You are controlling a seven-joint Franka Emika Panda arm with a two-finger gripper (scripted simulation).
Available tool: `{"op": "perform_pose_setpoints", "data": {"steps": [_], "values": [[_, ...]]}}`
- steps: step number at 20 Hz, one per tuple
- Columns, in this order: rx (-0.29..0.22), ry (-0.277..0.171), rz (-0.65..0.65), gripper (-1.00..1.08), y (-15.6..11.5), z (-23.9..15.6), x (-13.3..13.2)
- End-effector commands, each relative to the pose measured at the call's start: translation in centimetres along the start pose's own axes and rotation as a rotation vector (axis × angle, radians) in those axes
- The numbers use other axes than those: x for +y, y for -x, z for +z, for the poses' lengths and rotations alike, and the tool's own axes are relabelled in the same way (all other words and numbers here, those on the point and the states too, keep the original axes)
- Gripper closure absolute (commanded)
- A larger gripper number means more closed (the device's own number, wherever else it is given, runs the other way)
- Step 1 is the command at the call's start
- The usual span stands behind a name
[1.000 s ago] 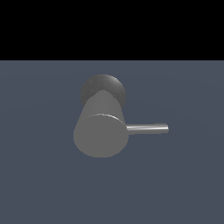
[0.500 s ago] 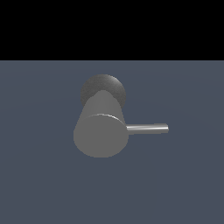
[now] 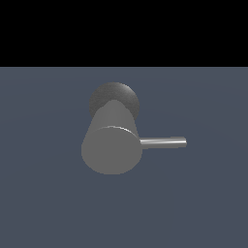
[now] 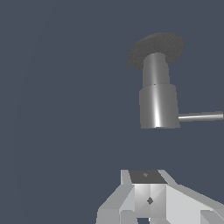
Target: Turn on the faucet by rotating a designated handle.
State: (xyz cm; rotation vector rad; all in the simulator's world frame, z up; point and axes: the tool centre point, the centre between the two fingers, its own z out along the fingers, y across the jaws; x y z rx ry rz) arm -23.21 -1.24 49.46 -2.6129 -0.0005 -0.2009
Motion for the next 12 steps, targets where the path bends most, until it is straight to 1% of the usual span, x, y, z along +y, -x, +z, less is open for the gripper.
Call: {"op": "perform_pose_setpoints", "data": {"steps": [1, 7, 12], "values": [[0.043, -0.103, 0.001, 1.08, -0.4, -0.8, -0.1], [0.144, -0.346, 0.015, 1.08, -1.6, -3.0, 0.1], [0.228, -0.546, 0.042, 1.08, -2.6, -4.9, 1.0]]}}
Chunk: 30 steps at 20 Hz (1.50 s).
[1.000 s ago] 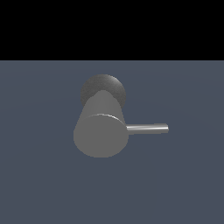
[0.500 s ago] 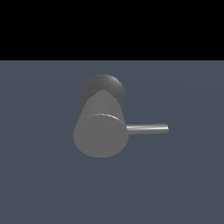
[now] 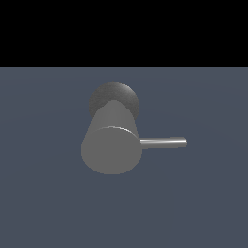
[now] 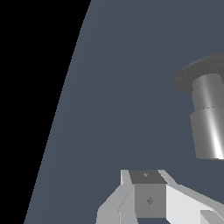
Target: Turn on the faucet by rotating a designated handle.
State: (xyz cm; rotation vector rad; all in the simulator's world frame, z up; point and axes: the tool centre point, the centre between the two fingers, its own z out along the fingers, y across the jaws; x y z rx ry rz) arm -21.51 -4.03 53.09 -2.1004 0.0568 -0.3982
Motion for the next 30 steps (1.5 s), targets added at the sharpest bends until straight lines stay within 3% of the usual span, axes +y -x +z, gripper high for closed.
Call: {"op": "perform_pose_setpoints", "data": {"steps": [1, 10, 19, 24, 30], "values": [[0.046, -0.100, 0.016, 1.08, -0.8, -1.0, 0.1], [0.208, -0.439, 0.112, 1.08, -3.6, -4.7, 2.1], [0.368, -0.745, 0.273, 1.08, -6.3, -7.5, 7.0], [0.444, -0.879, 0.379, 1.08, -7.4, -8.1, 10.5], [0.505, -0.981, 0.481, 1.08, -8.2, -8.1, 13.8]]}}
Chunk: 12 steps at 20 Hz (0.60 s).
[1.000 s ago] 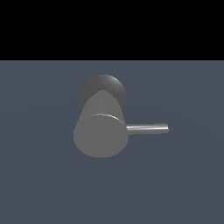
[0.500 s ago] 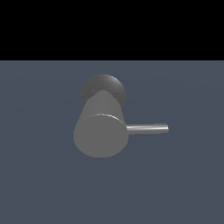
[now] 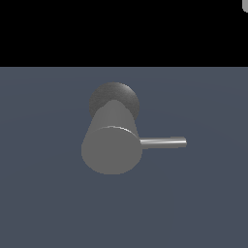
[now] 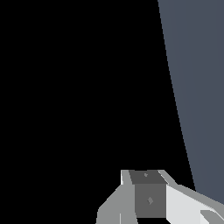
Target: Turn on the faucet by rotating a designated handle.
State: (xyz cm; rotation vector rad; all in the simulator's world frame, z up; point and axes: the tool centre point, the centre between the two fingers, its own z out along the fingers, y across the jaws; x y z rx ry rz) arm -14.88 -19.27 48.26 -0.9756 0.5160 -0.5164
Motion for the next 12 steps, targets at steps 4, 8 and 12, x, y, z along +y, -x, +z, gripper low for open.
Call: {"op": "perform_pose_setpoints", "data": {"steps": [4, 8, 12], "values": [[0.060, -0.060, 0.063, 1.08, -1.7, -1.2, 1.3], [0.082, -0.086, 0.090, 1.08, -2.2, -1.6, 2.0], [0.101, -0.094, 0.106, 1.08, -2.8, -2.1, 2.2]]}}
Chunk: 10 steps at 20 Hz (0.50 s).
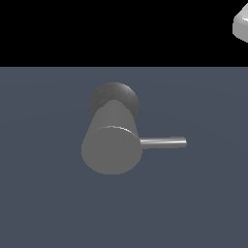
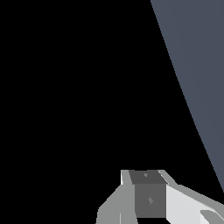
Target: Turn on the faucet by rotating a designated handle.
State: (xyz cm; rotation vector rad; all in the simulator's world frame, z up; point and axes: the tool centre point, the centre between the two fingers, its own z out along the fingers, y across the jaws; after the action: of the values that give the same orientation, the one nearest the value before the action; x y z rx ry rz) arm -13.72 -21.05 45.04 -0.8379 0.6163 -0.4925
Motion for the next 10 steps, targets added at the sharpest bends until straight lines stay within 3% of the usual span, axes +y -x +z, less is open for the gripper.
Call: {"op": "perform_pose_setpoints", "data": {"steps": [1, 10], "values": [[0.014, -0.004, 0.009, 1.08, -0.5, -0.4, 0.0], [0.043, 0.003, 0.019, 1.08, -1.7, -1.3, -0.7]]}}
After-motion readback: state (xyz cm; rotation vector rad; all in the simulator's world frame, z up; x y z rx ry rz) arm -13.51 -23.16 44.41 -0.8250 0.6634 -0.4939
